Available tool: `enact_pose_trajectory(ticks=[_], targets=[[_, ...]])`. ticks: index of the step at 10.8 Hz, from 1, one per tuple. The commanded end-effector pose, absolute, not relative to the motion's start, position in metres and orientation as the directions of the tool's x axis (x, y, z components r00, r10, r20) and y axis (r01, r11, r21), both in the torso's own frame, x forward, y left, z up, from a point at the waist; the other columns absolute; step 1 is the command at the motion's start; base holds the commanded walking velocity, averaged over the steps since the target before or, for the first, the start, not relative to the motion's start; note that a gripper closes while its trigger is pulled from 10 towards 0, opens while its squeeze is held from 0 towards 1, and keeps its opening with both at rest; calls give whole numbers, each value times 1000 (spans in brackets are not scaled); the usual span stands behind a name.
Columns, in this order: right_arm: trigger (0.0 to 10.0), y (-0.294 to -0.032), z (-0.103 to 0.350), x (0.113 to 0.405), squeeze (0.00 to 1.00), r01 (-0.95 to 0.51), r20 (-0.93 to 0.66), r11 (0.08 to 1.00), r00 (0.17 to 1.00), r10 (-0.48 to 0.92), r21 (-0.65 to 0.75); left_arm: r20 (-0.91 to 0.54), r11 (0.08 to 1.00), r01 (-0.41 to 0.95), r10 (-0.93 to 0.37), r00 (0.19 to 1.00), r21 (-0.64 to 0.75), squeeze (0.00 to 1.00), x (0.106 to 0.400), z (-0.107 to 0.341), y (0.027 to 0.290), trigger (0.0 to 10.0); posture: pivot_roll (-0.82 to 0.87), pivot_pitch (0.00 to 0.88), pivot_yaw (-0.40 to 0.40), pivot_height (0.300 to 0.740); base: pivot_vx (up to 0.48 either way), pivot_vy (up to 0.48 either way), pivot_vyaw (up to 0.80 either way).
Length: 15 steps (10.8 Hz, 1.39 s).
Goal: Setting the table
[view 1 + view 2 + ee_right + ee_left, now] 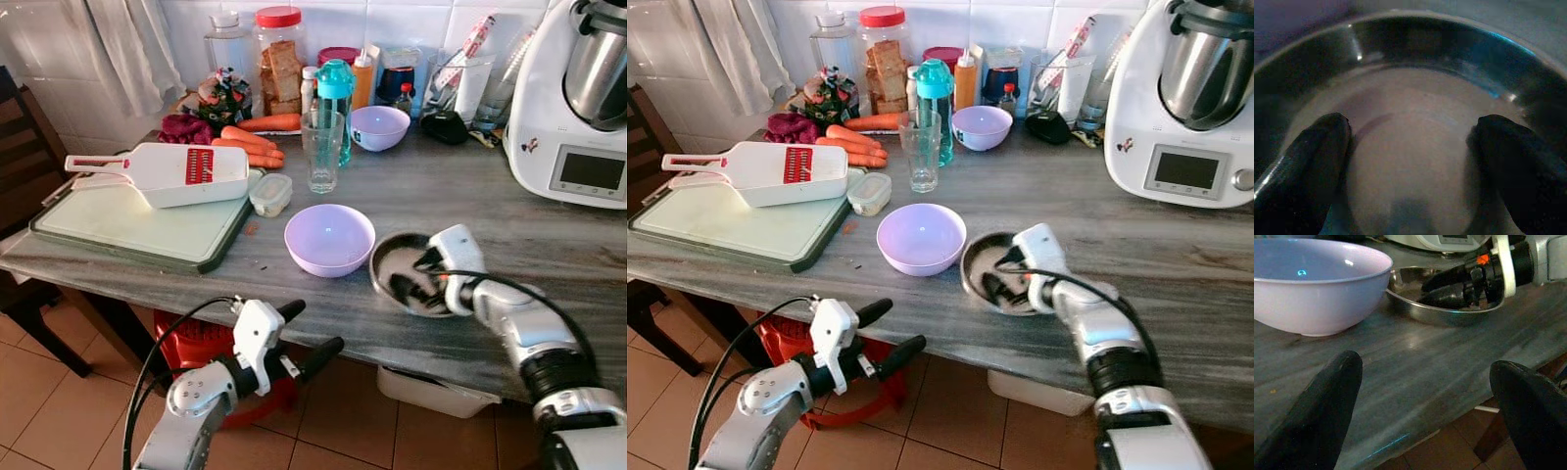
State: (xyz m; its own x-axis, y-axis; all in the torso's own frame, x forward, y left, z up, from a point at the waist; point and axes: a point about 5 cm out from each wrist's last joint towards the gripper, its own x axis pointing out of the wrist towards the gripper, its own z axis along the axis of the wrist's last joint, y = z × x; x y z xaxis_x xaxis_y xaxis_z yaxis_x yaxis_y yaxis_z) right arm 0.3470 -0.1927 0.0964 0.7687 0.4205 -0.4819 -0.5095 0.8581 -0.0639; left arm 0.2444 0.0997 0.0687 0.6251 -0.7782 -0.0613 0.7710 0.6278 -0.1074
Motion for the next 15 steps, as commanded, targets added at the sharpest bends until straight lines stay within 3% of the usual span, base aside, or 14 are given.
enact_pose_trajectory(ticks=[1,11,15], targets=[[10000,-190,94,346,0,-527,-496,849,750,437,-49,-59,622,777,-783,620,-93,0,244,72,102,10000,24,0,37,740,0,0,0],[10000,-165,106,342,0,-591,-448,806,711,541,35,-65,623,776,-782,620,-97,0,245,69,99,10000,20,0,34,740,0,0,0],[10000,-177,140,333,0,-520,-321,852,818,477,-60,-65,622,777,-783,619,-94,0,246,70,100,10000,12,0,41,740,0,0,0]])
